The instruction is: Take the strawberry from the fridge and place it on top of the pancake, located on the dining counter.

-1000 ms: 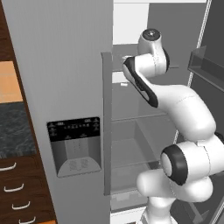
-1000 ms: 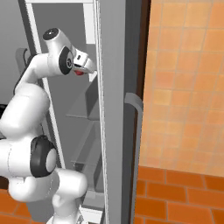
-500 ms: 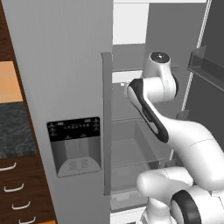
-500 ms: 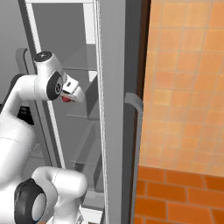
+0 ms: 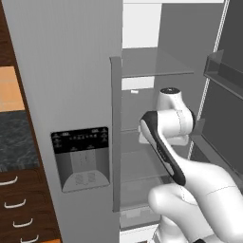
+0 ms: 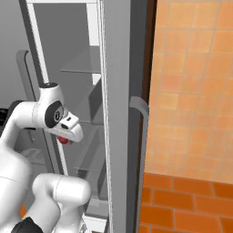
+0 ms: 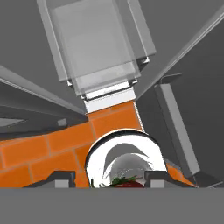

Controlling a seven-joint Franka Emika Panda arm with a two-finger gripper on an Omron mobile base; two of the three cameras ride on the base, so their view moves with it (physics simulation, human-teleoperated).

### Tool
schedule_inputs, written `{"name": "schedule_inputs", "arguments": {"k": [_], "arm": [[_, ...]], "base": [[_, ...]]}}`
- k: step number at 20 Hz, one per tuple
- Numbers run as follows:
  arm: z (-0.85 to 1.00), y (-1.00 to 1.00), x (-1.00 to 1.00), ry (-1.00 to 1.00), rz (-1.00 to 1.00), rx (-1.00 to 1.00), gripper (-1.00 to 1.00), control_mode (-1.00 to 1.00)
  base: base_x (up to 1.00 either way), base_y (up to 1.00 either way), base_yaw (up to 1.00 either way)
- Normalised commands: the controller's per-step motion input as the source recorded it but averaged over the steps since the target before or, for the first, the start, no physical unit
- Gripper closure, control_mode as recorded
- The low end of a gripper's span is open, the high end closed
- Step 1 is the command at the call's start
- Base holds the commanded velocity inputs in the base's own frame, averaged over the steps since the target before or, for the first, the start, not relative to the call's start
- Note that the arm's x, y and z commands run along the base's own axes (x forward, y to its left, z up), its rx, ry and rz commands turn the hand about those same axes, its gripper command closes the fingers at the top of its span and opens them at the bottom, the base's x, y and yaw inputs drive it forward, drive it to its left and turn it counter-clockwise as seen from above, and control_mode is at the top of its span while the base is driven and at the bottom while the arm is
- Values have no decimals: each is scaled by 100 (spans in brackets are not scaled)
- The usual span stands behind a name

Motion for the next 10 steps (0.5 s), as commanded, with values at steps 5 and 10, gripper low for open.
{"name": "schedule_inputs", "arguments": {"k": [5,10], "arm": [[-79,-24,-20,27,9,-5,100,-100],[-48,-3,-1,15,1,-7,100,-100]], "base": [[0,0,0],[0,0,0]]}}
